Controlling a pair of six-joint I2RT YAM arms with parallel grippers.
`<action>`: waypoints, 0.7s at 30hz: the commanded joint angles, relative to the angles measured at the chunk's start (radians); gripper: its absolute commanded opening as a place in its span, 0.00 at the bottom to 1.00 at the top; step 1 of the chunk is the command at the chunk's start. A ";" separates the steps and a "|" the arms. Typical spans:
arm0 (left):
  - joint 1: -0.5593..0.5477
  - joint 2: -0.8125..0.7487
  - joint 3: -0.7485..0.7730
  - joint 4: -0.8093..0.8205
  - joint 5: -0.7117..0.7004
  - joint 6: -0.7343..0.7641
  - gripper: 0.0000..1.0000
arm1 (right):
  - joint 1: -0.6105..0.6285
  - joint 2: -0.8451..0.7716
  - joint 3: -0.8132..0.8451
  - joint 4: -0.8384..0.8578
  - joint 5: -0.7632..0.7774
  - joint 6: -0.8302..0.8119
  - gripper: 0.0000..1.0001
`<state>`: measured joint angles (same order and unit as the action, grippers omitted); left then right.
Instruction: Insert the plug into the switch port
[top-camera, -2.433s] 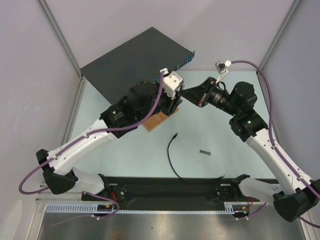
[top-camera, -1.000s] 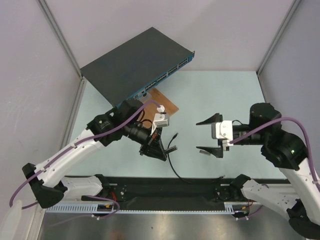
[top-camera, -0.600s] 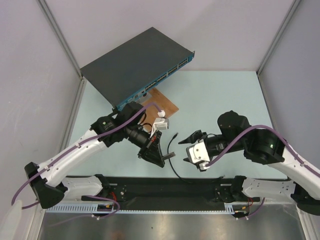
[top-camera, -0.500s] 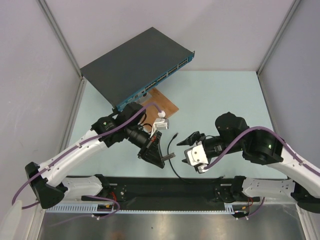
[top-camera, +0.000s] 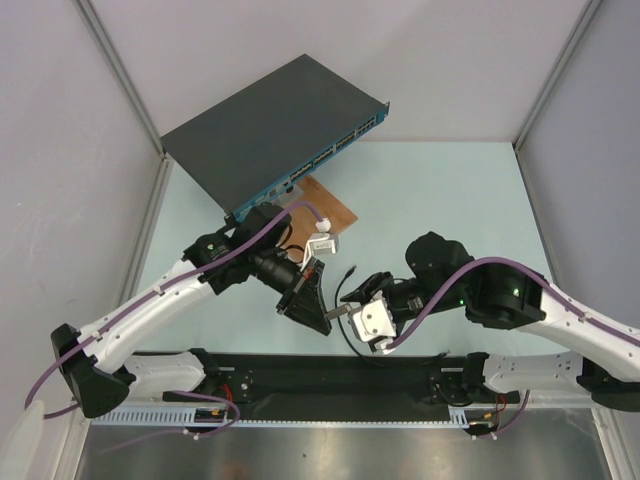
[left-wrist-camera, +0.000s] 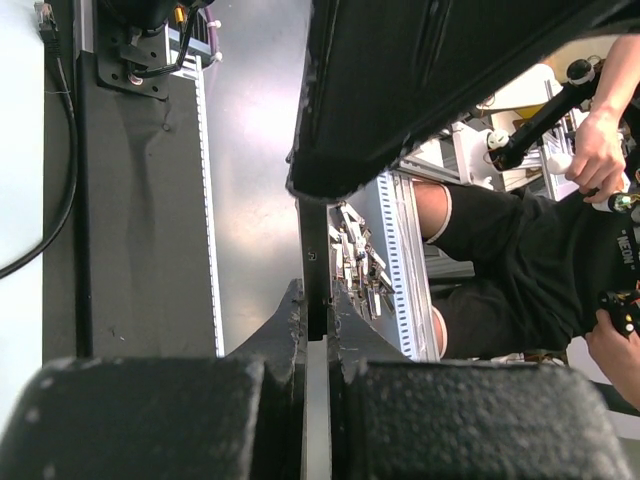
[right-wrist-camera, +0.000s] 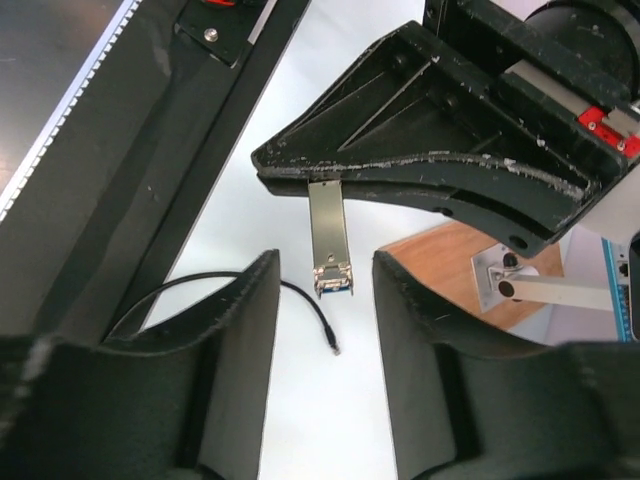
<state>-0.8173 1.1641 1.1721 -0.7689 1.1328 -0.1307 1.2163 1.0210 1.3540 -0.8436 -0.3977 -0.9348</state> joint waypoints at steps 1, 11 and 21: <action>0.007 -0.009 -0.005 0.039 0.038 -0.017 0.00 | 0.020 0.010 0.004 0.037 0.057 -0.006 0.45; 0.007 -0.014 -0.015 0.040 0.033 -0.014 0.00 | 0.043 0.005 -0.021 0.031 0.135 -0.030 0.33; 0.035 -0.006 0.049 0.019 -0.036 0.028 0.70 | 0.023 -0.007 -0.029 0.087 0.168 0.049 0.00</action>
<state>-0.8093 1.1641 1.1610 -0.7597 1.1183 -0.1314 1.2522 1.0302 1.3258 -0.8272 -0.2657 -0.9455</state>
